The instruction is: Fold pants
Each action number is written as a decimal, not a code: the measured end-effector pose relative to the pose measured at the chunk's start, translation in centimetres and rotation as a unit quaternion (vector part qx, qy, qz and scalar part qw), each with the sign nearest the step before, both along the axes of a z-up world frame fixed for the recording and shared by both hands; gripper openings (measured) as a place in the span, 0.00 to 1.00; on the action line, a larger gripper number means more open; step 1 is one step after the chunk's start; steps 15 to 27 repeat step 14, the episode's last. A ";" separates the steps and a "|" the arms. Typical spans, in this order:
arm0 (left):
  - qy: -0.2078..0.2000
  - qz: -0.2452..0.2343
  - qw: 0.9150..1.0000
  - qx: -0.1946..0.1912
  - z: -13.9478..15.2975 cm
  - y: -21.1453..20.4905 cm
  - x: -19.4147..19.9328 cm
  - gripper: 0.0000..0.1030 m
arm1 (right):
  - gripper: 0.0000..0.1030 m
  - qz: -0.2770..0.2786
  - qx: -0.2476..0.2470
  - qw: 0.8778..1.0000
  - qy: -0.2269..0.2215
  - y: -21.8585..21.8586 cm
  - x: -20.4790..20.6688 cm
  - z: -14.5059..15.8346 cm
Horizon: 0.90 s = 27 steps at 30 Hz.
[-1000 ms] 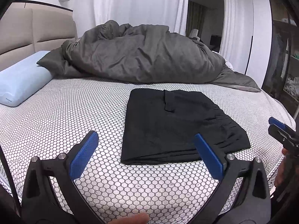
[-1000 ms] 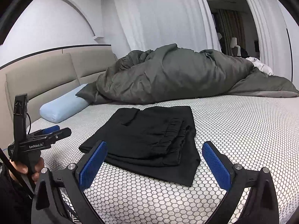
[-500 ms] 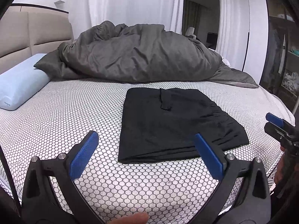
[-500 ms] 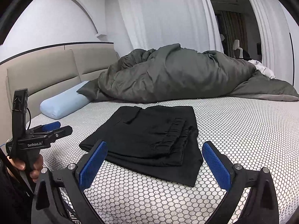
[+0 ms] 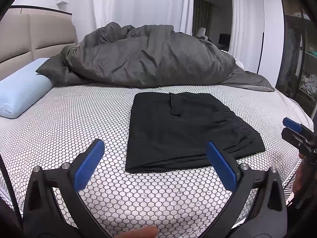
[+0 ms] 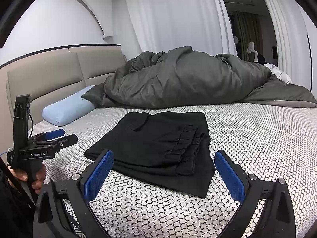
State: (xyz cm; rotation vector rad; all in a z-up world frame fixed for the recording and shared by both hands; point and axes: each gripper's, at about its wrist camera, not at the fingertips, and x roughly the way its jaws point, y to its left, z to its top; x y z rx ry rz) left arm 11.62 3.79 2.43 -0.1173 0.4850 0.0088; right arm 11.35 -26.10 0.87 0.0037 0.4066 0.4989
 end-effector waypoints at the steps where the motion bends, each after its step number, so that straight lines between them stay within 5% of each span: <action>1: 0.000 -0.001 1.000 0.001 0.0 0.1 0.1 0.99 | 1.00 0.001 0.000 1.000 0.000 0.0 0.0 0.0; 27: -0.006 -0.006 1.000 0.007 0.0 0.1 -0.1 0.99 | 1.00 0.004 -0.005 1.000 0.001 0.1 0.0 -0.1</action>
